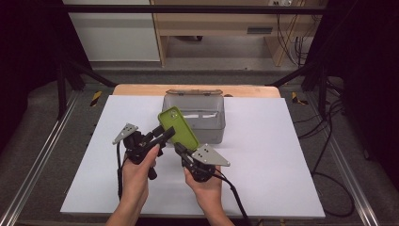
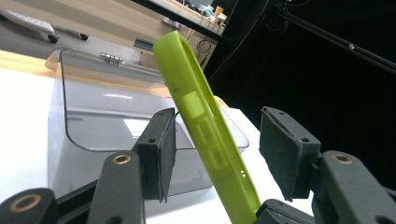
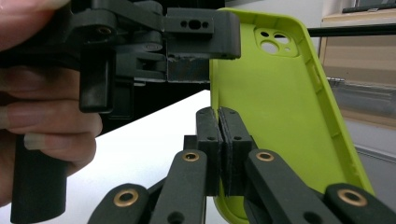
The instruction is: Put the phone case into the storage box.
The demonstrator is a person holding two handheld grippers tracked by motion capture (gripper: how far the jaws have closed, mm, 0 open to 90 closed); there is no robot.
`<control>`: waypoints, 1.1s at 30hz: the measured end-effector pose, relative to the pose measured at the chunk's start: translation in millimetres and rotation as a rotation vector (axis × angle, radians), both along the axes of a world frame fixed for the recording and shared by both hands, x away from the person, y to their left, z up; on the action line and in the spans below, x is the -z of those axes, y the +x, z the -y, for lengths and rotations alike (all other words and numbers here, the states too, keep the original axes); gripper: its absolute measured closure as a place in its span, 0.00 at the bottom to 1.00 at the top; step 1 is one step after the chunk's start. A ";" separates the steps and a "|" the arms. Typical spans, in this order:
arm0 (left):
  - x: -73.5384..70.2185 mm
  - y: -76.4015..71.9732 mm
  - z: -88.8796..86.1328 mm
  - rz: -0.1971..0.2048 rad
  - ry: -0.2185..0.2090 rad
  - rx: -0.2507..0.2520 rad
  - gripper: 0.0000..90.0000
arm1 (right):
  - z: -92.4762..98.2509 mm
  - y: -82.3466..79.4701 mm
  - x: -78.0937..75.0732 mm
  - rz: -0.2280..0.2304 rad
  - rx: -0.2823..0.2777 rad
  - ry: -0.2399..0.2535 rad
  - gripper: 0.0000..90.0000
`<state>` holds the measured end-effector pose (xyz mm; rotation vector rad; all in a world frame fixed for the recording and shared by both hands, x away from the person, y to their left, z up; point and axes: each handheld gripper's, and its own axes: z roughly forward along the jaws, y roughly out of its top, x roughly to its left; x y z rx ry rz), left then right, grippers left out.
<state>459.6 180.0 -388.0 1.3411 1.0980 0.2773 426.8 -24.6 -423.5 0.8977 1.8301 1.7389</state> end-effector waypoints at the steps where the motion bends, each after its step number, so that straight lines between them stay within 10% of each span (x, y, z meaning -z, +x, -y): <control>1: 1.0 0.3 -0.6 -0.003 -0.004 0.002 0.53 | 0.0 0.1 0.2 -0.002 0.000 0.003 0.98; 33: 8.5 -0.7 3.9 -0.067 -0.088 -0.016 0.75 | -0.7 6.3 1.9 -0.050 -0.009 0.076 0.98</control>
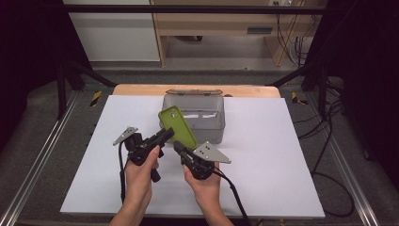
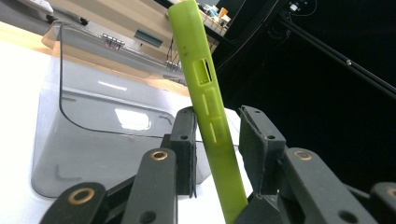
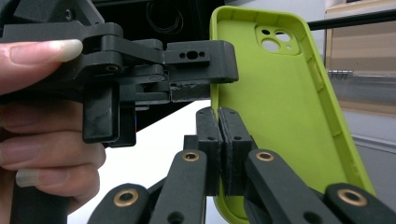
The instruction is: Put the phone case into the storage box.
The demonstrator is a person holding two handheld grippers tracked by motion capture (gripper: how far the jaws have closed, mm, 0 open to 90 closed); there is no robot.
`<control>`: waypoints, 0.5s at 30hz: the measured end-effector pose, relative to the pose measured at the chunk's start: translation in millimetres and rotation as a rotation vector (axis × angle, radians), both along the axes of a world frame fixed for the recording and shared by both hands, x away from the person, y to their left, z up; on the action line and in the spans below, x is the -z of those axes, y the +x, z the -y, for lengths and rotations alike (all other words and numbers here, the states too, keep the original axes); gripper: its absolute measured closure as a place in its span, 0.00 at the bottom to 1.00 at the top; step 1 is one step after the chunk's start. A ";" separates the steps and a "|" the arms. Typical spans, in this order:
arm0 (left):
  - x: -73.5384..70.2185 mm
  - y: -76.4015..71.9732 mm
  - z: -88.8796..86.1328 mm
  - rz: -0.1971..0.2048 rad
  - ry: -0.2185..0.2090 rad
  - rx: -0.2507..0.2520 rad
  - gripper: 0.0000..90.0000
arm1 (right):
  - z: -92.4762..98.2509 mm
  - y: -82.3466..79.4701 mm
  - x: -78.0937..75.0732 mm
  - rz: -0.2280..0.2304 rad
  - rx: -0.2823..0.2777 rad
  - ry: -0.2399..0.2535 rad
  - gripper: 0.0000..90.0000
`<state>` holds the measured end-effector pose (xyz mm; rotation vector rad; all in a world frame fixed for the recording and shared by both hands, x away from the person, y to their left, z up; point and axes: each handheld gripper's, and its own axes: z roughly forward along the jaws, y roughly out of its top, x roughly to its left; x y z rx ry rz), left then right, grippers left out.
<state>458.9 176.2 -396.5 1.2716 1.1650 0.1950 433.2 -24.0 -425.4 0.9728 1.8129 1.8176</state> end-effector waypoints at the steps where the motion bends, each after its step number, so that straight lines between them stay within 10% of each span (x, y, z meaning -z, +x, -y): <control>1: 0.1 -0.2 0.0 -0.003 -0.002 -0.002 0.75 | -0.1 0.1 0.0 -0.003 0.000 0.004 0.98; 15: -0.2 -2.7 2.4 -0.006 -0.017 -0.009 0.85 | -2.7 1.9 2.0 -0.031 -0.007 0.027 0.98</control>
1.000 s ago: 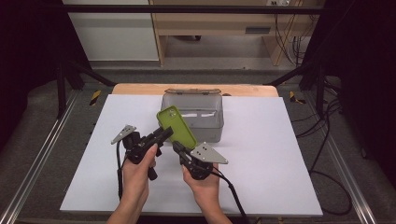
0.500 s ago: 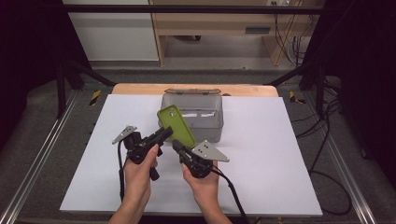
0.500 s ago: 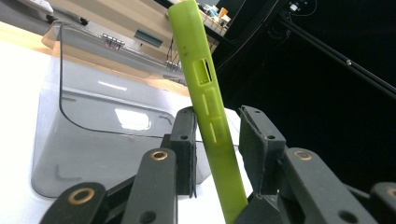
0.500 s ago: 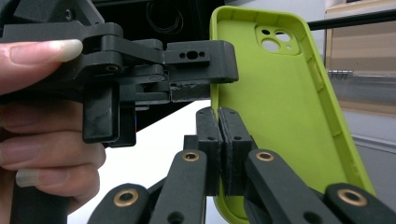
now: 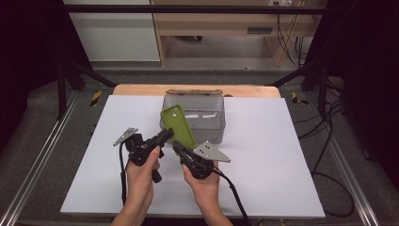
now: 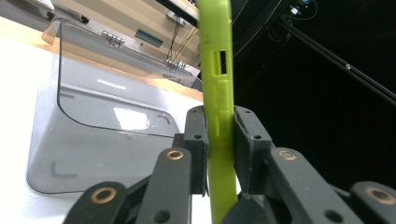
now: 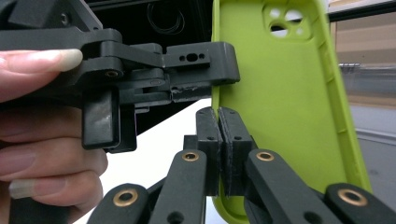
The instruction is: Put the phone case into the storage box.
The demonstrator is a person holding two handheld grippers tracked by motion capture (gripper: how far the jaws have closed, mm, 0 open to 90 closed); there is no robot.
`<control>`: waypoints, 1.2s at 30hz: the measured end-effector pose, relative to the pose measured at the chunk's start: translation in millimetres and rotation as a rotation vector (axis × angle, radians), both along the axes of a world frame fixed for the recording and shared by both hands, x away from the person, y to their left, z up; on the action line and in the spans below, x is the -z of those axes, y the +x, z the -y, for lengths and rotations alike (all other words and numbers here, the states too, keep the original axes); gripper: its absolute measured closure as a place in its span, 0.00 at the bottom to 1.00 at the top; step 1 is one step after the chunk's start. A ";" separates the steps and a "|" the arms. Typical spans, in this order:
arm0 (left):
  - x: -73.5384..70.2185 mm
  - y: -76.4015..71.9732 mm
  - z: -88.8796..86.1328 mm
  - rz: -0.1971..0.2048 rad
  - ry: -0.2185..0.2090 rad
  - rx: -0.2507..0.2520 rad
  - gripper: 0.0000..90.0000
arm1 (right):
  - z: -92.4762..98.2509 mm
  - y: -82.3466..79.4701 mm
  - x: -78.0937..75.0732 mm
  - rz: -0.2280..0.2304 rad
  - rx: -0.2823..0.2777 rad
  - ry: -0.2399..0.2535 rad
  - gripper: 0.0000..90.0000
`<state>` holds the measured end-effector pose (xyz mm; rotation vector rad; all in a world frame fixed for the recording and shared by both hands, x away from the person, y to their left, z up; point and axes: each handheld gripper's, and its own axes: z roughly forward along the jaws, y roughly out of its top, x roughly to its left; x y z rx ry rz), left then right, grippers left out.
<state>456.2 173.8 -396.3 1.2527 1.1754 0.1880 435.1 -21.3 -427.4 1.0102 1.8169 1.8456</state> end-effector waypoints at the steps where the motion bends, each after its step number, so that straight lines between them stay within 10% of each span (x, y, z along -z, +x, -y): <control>1: -0.4 -0.4 0.2 0.002 0.008 -0.002 0.86 | -0.2 0.1 0.3 -0.003 0.000 0.001 0.97; 9: -3.0 0.0 -0.7 0.008 0.040 -0.017 0.86 | 5.3 0.9 -2.4 -0.010 -0.005 0.004 0.86; 25: -9.2 0.1 -0.4 0.051 0.180 -0.047 0.86 | 36.3 7.1 -0.2 -0.007 0.104 -0.244 0.31; 36: -19.7 1.1 -1.6 0.069 0.256 -0.053 0.86 | 57.8 7.2 5.6 -0.034 0.104 -0.384 0.17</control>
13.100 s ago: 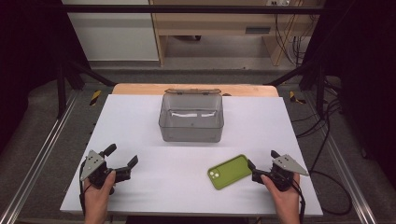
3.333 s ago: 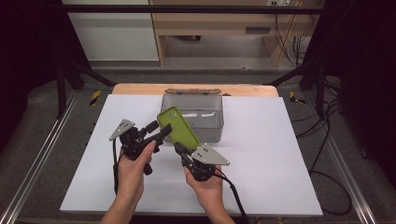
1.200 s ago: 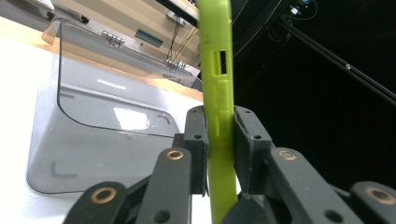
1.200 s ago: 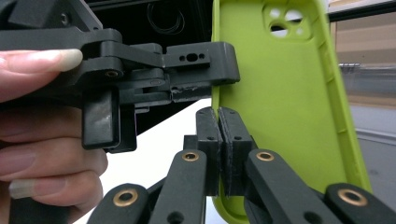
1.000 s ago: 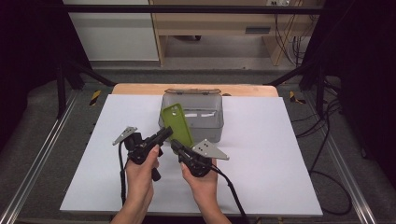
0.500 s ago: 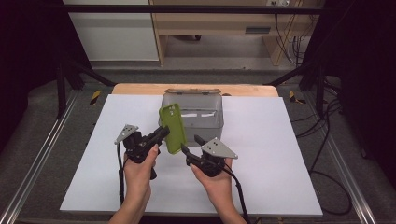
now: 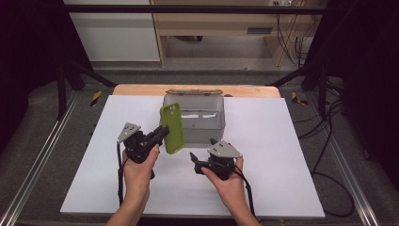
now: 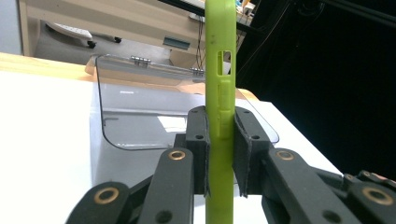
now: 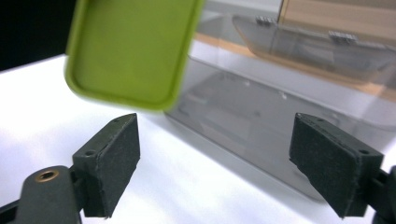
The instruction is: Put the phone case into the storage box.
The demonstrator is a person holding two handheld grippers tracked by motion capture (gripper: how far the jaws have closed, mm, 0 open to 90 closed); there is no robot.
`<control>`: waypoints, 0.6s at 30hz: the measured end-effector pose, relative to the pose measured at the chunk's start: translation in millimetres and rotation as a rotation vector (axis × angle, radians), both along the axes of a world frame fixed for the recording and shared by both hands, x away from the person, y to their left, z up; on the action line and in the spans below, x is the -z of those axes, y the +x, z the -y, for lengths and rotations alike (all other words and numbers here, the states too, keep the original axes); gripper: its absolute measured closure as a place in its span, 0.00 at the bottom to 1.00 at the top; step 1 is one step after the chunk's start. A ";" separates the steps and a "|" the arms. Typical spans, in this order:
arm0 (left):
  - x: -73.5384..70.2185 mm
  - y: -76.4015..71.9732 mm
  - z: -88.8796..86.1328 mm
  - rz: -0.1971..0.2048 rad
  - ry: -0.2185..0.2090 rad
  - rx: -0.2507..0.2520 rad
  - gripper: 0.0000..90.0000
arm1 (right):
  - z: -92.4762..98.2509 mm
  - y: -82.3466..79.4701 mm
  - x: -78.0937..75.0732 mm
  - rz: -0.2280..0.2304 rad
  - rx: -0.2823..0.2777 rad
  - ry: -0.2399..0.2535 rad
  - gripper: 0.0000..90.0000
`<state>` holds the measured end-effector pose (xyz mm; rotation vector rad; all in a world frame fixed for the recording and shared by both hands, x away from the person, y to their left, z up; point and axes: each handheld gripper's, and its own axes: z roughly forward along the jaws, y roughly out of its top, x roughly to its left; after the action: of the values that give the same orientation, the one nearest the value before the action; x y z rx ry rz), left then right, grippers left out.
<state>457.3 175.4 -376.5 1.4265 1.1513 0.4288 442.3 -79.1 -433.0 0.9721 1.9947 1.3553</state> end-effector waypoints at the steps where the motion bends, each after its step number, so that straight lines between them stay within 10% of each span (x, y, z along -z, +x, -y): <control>1: -2.0 0.3 0.3 0.000 0.005 -0.001 0.86 | 3.3 -1.2 1.4 -0.004 -0.003 -0.022 0.15; 18: -40.9 35.0 14.6 -0.039 0.130 -0.010 0.86 | 93.2 -20.6 11.2 0.119 0.118 -0.050 0.11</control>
<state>492.3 160.9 -335.7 1.5482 1.1805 0.4921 421.7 -172.3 -444.2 0.9481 1.8451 1.2638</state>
